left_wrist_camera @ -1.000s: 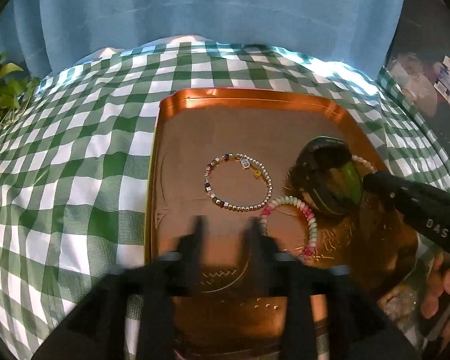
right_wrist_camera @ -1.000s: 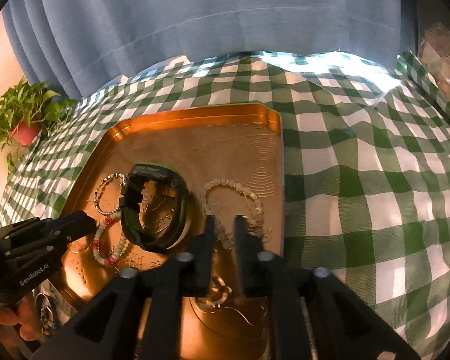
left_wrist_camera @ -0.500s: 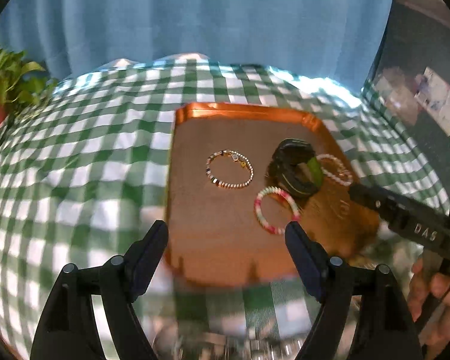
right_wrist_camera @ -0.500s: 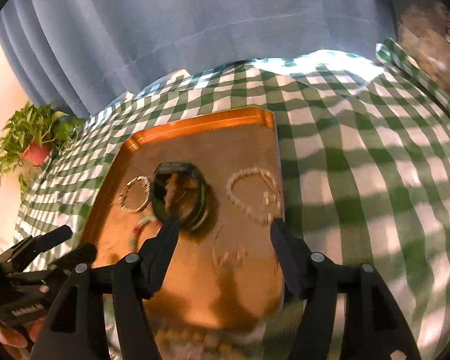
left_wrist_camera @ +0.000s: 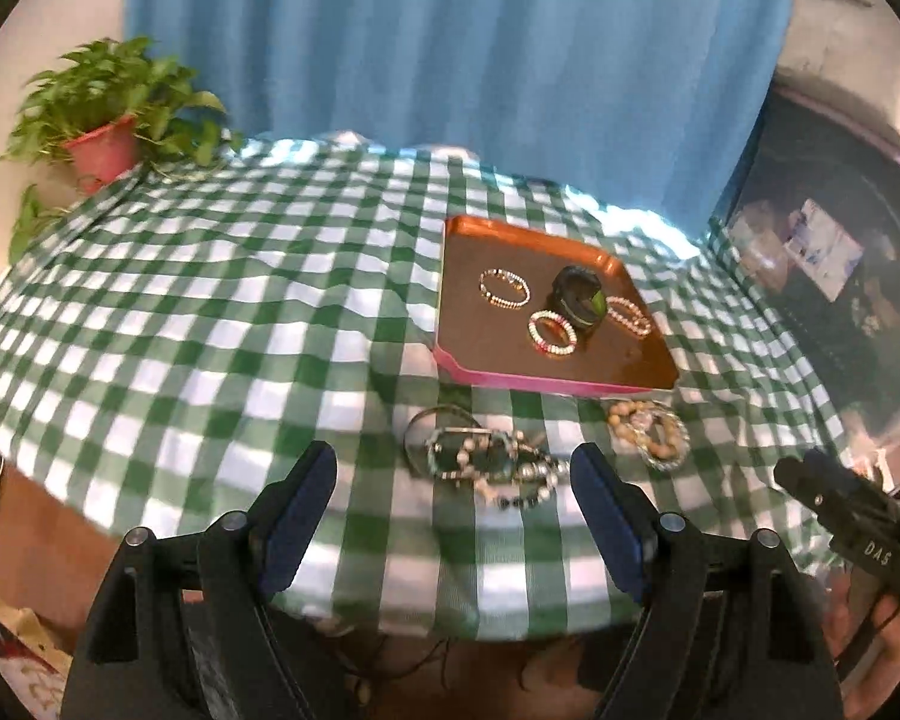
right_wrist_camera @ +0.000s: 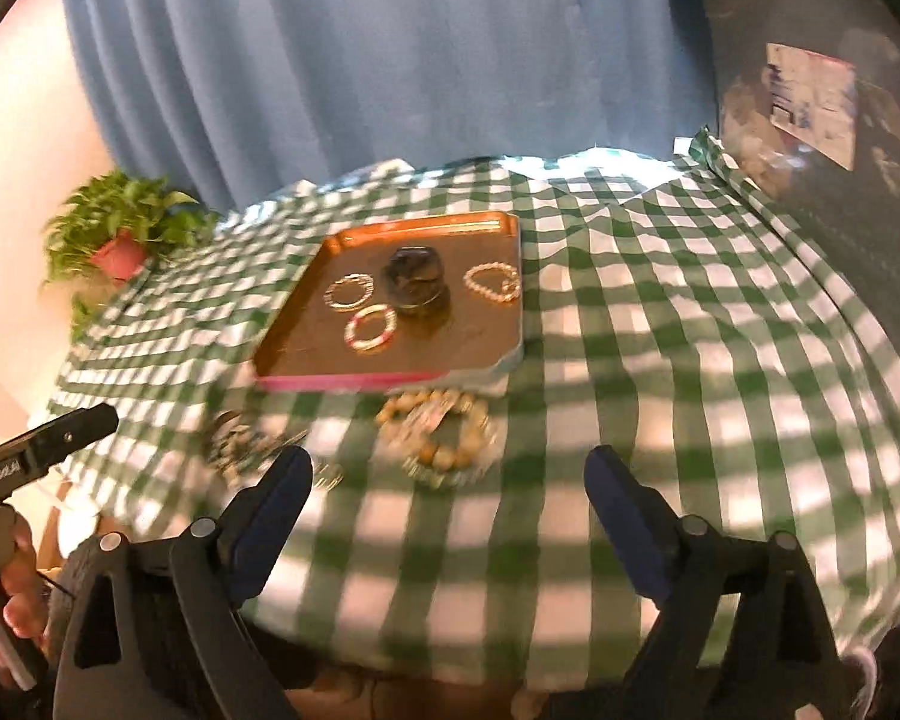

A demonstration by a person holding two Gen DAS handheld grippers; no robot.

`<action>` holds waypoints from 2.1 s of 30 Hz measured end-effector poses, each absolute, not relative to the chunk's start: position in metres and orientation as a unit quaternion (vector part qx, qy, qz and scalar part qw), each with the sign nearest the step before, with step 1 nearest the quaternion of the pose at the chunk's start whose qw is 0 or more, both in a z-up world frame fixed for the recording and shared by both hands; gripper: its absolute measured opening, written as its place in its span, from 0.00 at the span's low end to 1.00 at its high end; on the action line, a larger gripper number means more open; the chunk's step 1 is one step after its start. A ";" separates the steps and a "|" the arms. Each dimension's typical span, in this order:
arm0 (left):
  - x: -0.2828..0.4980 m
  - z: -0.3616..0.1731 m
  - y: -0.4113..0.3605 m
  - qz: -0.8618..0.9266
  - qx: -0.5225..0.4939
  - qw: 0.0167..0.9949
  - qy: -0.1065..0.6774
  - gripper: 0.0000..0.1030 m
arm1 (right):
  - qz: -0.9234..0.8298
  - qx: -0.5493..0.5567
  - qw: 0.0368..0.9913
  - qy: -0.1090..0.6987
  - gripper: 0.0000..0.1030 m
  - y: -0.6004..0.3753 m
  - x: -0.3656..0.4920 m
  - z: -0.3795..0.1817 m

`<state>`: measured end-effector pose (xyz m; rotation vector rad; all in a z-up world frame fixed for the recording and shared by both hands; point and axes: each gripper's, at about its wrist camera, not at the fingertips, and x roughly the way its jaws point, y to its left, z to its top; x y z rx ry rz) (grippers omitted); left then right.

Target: Organize jewelry

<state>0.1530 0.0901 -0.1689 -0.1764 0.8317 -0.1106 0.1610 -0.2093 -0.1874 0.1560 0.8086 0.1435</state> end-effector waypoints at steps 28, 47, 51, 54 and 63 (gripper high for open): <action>0.157 -0.215 0.080 -0.102 0.015 0.922 0.372 0.72 | 0.107 0.068 0.925 0.359 0.54 -0.188 0.137 -0.205; 0.242 -0.288 0.091 -0.067 0.016 0.901 0.429 0.24 | 0.073 0.090 0.910 0.397 0.28 -0.229 0.209 -0.266; 0.249 -0.291 0.092 -0.071 0.009 0.897 0.436 0.23 | 0.077 0.088 0.906 0.406 0.19 -0.227 0.223 -0.271; 0.252 -0.293 0.094 -0.069 0.007 0.900 0.431 0.24 | 0.072 0.064 0.905 0.414 0.14 -0.221 0.231 -0.275; 0.249 -0.293 0.089 -0.066 0.013 0.901 0.428 0.03 | 0.073 0.025 0.902 0.424 0.06 -0.210 0.241 -0.282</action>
